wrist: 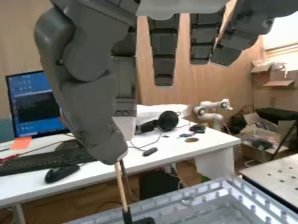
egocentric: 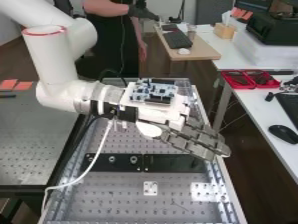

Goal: Grab the drill bit and place it in the clear container

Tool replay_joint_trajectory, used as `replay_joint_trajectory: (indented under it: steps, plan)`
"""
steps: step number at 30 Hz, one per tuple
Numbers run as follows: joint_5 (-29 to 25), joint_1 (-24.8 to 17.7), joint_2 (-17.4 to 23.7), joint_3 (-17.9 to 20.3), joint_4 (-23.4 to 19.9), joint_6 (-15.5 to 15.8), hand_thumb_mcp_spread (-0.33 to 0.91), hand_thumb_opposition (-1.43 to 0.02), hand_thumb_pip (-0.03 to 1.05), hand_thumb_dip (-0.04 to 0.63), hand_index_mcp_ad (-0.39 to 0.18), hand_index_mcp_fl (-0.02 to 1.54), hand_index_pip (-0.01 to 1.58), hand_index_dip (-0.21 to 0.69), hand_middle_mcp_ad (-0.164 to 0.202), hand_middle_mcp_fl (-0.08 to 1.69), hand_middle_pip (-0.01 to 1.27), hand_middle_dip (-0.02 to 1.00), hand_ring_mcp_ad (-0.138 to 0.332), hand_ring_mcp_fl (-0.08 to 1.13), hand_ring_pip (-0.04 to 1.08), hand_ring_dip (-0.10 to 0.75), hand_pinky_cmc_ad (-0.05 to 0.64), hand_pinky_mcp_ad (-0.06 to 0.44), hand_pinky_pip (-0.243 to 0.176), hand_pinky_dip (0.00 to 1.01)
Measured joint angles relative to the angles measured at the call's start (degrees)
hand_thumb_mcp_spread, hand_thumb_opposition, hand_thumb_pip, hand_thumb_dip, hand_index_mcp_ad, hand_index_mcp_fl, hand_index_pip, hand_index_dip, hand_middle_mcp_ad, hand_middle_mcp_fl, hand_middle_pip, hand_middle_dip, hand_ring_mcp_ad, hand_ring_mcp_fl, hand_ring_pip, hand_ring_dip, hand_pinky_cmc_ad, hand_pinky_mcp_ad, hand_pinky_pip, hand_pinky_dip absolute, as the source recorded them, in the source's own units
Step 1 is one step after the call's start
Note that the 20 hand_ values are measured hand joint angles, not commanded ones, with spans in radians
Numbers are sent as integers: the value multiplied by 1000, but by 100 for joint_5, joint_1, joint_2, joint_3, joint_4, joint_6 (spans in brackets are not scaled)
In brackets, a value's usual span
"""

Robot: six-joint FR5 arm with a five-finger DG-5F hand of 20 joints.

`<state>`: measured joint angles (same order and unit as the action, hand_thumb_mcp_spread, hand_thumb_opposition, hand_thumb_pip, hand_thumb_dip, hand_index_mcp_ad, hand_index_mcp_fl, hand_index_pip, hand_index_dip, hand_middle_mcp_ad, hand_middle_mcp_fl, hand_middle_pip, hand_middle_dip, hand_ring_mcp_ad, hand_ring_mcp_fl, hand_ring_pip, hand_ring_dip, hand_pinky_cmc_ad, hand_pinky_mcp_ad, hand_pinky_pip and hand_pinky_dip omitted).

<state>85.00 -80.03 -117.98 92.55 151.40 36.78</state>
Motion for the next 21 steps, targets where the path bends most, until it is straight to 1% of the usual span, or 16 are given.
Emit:
replay_joint_trajectory:
  steps: [5,11,17,21]
  plan:
    - [80,-161,378,200,-112,169,625,-923,496,298,-120,576,1314,291,106,248,140,202,192,51,108,16,298,168,-89,182]
    - [224,-389,724,431,-237,291,625,-923,496,298,-120,579,1312,291,106,265,140,202,194,51,105,16,295,168,-89,182]
    - [371,-614,958,610,-312,384,620,-927,496,298,-120,579,1312,291,106,265,140,202,190,51,108,16,295,168,-89,182]
    - [459,-749,1039,679,-335,404,620,-927,496,298,-120,586,1316,291,103,265,140,206,188,47,108,16,295,168,-89,182]
